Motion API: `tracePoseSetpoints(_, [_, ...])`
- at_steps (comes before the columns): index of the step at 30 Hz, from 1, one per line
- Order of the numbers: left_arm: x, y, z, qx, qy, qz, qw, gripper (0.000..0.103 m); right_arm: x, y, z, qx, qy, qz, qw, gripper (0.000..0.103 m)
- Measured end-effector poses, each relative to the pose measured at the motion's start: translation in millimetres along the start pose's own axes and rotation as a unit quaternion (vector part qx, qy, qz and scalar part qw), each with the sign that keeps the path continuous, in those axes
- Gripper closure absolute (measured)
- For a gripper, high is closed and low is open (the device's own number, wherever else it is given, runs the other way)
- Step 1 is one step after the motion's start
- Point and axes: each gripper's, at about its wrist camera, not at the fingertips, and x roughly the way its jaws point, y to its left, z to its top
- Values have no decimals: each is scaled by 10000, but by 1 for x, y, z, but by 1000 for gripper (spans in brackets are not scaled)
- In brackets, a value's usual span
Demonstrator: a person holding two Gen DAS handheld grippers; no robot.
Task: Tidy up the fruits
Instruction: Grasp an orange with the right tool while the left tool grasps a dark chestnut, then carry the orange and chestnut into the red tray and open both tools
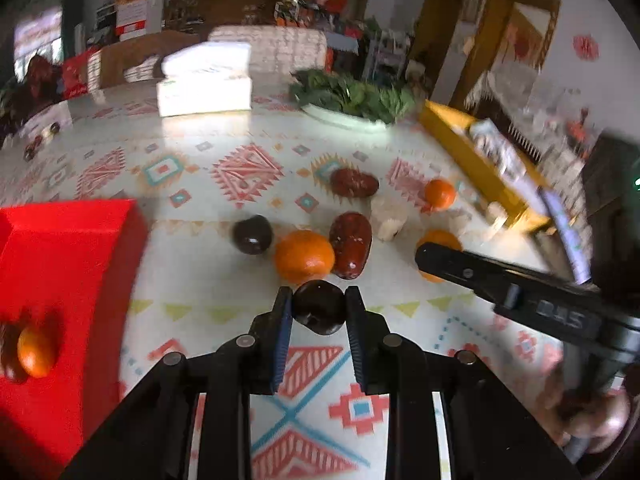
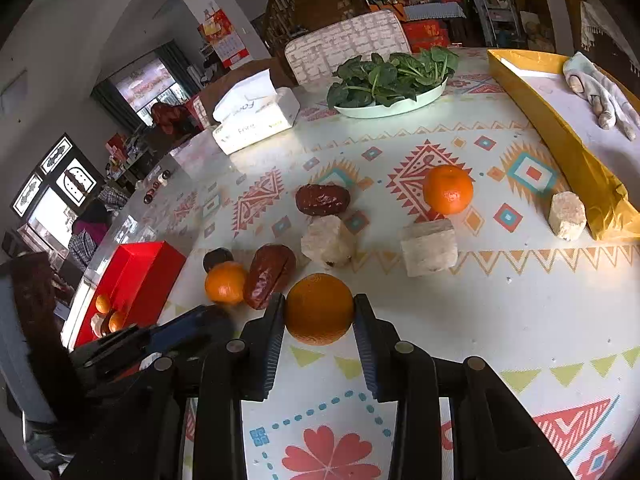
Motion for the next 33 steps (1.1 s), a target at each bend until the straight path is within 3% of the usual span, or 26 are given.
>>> tracePoseSetpoints(5, [-70, 43, -14, -582, -610, -111, 9964, 78, -4, 0, 0, 10, -105, 200, 9997, 66])
tracePoseSetpoints(8, [-103, 74, -28, -875, -882, 131, 9922, 77, -7, 4, -1, -10, -152, 315, 9994, 66])
tracePoseSetpoints(12, [-129, 119, -48, -1221, -968, 687, 9854, 77, -9, 18, -2, -176, -206, 352, 9990, 65])
tracePoseSetpoints(15, [-137, 144, -59, -1390, -985, 1048, 9798, 77, -15, 39, -2, -325, -238, 451, 9982, 65])
tracePoseSetpoints(19, [-135, 166, -69, -1558, -918, 1238, 9757, 77, -10, 83, -1, -599, -53, 756, 9953, 65])
tracePoseSetpoints(26, [-118, 175, -77, -1500, -705, 1083, 9802, 77, 32, 170, -5, -1194, 504, 1153, 9848, 65])
tracePoseSetpoints(33, [-114, 182, -79, -1503, -683, 967, 9815, 76, 94, 232, -10, -1722, 974, 1028, 9748, 66])
